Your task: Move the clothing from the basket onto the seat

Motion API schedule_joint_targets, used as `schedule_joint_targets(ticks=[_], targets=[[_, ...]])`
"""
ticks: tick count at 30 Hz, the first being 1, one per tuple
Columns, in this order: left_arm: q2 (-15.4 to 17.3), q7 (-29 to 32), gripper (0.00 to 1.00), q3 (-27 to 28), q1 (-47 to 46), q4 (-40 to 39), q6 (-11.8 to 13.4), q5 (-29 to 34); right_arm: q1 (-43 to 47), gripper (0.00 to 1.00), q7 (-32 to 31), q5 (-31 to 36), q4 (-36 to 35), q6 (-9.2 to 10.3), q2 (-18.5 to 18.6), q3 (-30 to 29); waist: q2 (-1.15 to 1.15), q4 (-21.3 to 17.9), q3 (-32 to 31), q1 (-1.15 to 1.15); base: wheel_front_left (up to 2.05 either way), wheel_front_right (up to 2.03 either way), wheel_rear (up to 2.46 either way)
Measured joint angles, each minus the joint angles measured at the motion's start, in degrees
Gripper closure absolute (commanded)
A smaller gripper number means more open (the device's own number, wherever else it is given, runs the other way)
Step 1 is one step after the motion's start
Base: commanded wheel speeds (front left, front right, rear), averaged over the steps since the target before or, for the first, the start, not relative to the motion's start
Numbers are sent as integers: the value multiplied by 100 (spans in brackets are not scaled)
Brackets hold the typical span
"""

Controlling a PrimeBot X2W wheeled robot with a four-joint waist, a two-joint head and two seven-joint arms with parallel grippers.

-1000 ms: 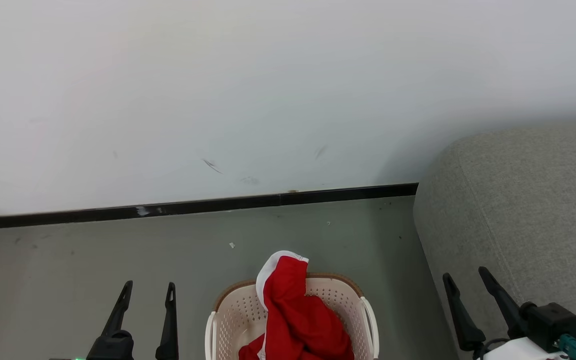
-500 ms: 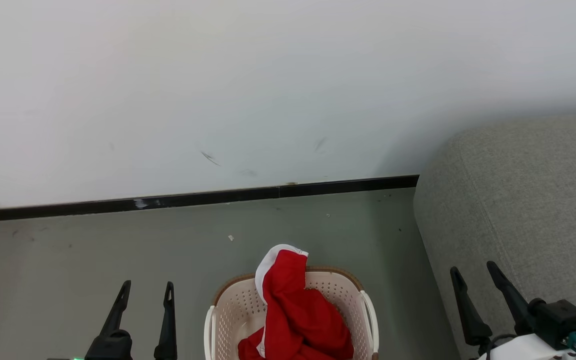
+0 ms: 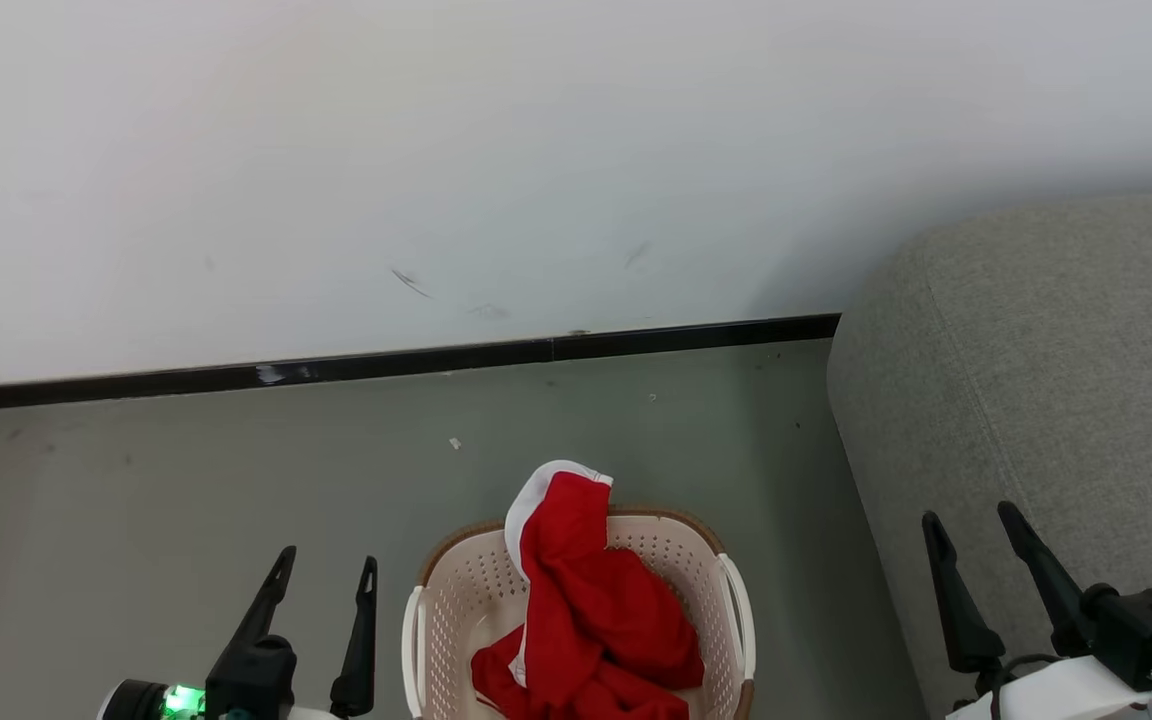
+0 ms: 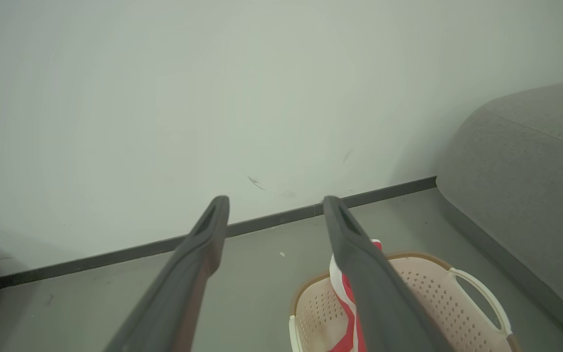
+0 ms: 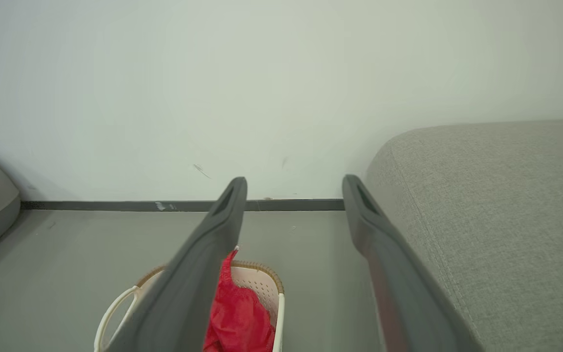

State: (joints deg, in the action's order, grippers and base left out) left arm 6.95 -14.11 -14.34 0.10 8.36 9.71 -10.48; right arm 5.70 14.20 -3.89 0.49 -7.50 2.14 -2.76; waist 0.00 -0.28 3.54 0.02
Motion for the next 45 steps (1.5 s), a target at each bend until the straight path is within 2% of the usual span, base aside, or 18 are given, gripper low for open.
schedule_joint_targets(ticks=[12,27,45], targets=[[-211,43,0,-420,-724,812,-332,49,-39,0,1,66,-388,0,-4,-246,0,-115,453,0,0,0,0],[-377,33,0,-489,-1501,1871,-383,-37,-502,0,24,29,-762,0,-4,-336,0,-383,1256,0,0,0,0],[-476,-9,0,-509,-2403,2693,-377,-110,-1380,0,27,-220,-985,0,-1,-256,0,-860,2375,0,0,0,0]])
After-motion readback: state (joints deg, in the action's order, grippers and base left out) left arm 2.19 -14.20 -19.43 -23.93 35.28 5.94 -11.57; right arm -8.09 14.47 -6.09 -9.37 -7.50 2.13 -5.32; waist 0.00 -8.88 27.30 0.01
